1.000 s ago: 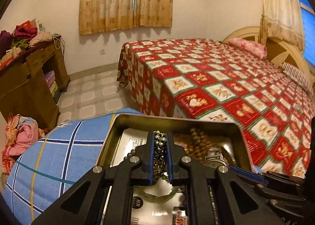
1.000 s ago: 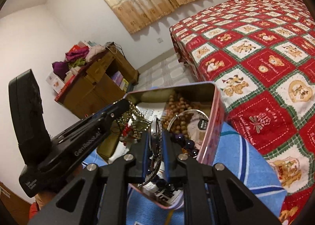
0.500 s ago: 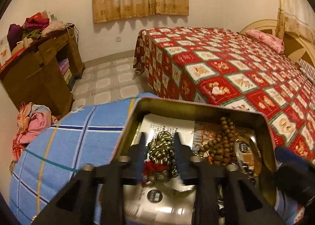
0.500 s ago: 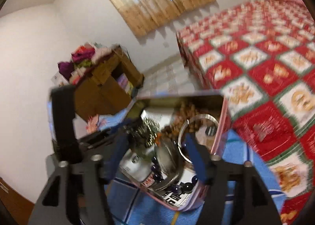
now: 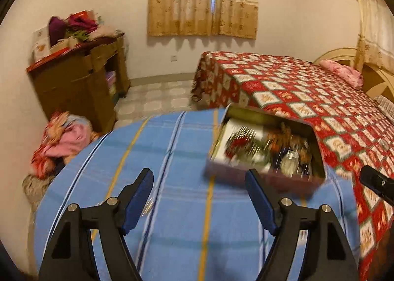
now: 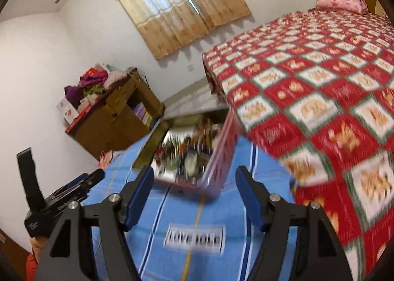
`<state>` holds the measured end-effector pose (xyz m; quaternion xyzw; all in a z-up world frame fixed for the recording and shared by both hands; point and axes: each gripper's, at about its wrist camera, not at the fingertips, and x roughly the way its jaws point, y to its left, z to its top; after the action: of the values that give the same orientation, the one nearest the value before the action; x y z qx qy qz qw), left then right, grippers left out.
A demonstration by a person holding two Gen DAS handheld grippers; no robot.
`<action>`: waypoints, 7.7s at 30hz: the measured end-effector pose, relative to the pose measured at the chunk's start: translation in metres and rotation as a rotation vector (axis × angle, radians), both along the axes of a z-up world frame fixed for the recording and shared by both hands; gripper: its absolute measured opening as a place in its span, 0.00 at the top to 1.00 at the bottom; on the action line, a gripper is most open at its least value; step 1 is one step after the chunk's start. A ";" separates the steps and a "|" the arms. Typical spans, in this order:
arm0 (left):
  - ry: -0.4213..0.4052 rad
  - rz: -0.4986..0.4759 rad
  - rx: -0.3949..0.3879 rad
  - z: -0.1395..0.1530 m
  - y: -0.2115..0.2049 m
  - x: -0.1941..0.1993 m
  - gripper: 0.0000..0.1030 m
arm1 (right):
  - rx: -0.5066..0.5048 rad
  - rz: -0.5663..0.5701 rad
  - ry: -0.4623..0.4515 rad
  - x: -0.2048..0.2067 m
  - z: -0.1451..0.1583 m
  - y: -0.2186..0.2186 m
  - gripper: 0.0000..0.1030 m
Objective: Organize jewelry
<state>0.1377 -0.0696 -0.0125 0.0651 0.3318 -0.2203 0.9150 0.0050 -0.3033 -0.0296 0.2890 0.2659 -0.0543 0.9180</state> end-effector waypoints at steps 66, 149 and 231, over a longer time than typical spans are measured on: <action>0.244 -0.124 0.070 -0.083 0.074 0.064 0.87 | -0.036 0.017 0.136 -0.069 -0.007 0.032 0.34; 0.096 -0.155 -0.080 -0.003 0.033 -0.055 0.33 | -0.098 0.220 -0.085 -0.022 0.051 0.062 0.84; 0.027 0.022 0.089 -0.033 -0.093 0.061 0.27 | -0.179 -0.053 0.052 0.091 -0.001 0.005 0.24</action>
<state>0.1990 -0.1626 -0.0450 0.0988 0.3543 -0.1962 0.9090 0.0960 -0.2982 -0.0306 0.2112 0.2761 -0.1098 0.9312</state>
